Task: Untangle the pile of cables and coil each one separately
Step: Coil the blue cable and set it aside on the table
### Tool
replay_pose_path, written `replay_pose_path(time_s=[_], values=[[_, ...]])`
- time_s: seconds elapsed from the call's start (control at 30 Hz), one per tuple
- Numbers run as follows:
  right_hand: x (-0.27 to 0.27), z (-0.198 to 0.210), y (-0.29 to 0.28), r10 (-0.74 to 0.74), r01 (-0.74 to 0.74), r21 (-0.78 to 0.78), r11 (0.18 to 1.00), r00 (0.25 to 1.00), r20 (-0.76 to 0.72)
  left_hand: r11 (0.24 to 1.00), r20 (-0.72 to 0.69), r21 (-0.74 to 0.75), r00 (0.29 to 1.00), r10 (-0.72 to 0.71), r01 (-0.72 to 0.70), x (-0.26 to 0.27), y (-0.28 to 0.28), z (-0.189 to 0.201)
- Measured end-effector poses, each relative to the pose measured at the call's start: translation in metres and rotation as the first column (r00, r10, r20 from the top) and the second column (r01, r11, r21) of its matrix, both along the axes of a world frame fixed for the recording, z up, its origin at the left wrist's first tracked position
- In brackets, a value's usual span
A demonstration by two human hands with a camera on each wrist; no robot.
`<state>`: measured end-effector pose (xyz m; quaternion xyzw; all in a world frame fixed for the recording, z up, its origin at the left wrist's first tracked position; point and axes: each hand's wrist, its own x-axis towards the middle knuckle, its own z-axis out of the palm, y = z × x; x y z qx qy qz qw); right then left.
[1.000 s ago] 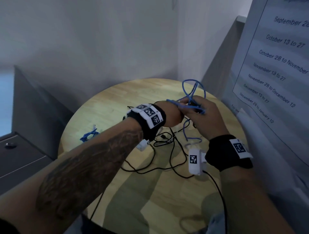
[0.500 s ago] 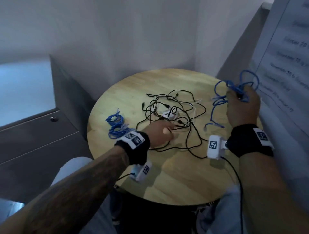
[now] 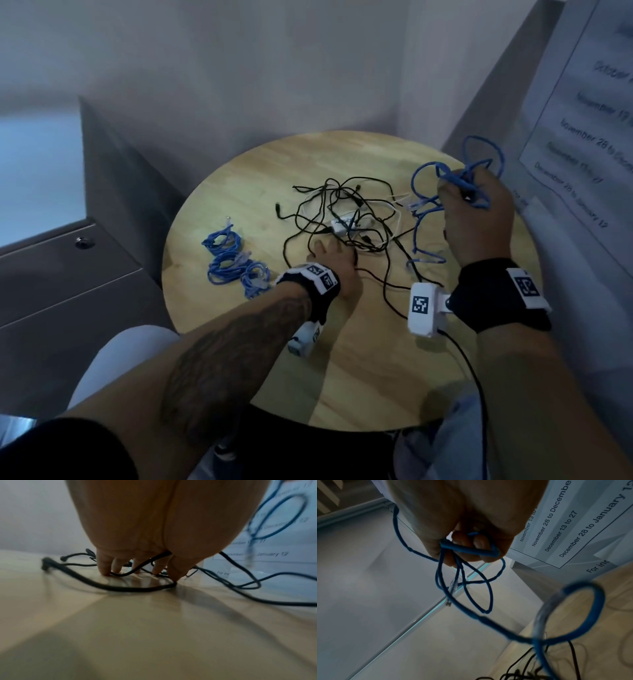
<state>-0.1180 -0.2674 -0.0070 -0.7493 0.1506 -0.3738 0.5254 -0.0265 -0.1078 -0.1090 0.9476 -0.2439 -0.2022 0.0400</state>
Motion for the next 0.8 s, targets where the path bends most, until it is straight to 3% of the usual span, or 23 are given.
replay_pose_path(time_s=[0.17,0.4,0.47,0.5,0.53,0.57,0.6,0.63,0.67,0.73,0.8], values=[[0.006,-0.002,-0.006,0.026,-0.026,0.024,0.999,0.999,0.020,0.998,0.123,0.043,0.991,-0.044,0.039,0.039,-0.023,-0.012],[0.008,-0.001,-0.007,0.088,-0.089,-0.009,0.996,0.993,-0.081,0.991,-0.019,0.067,0.993,-0.113,0.114,0.072,-0.034,0.026],[0.006,0.001,-0.003,0.123,-0.117,0.050,0.992,0.985,-0.119,0.991,-0.035,-0.008,0.990,-0.135,0.135,0.064,-0.017,0.047],[0.006,0.002,0.000,0.142,-0.133,0.070,0.989,0.981,-0.135,0.984,-0.045,-0.123,0.989,-0.139,0.132,0.056,-0.006,0.060],[0.005,0.003,0.005,0.166,-0.153,0.095,0.984,0.975,-0.150,0.950,-0.086,-0.292,0.986,-0.140,0.110,0.047,0.006,0.070],[0.004,0.004,0.010,0.194,-0.176,0.118,0.977,0.967,-0.165,0.861,-0.171,-0.506,0.972,-0.161,0.053,0.035,0.017,0.081],[0.003,0.003,0.016,0.223,-0.199,0.142,0.970,0.958,-0.181,0.719,-0.276,-0.694,0.939,-0.206,-0.046,0.021,0.026,0.089],[0.004,0.001,0.023,0.253,-0.222,0.166,0.961,0.946,-0.201,0.577,-0.358,-0.802,0.899,-0.254,-0.156,0.007,0.034,0.098],[0.003,0.000,0.031,0.287,-0.245,0.202,0.948,0.933,-0.218,0.482,-0.395,-0.846,0.876,-0.277,-0.229,-0.006,0.041,0.102],[-0.001,-0.004,0.044,0.360,-0.296,0.271,0.916,0.905,-0.225,0.392,-0.366,-0.883,0.903,-0.226,-0.259,-0.025,0.055,0.106],[-0.008,-0.011,0.052,0.395,-0.322,0.275,0.906,0.877,-0.273,0.396,-0.305,-0.888,0.944,-0.126,-0.234,-0.034,0.072,0.103]])
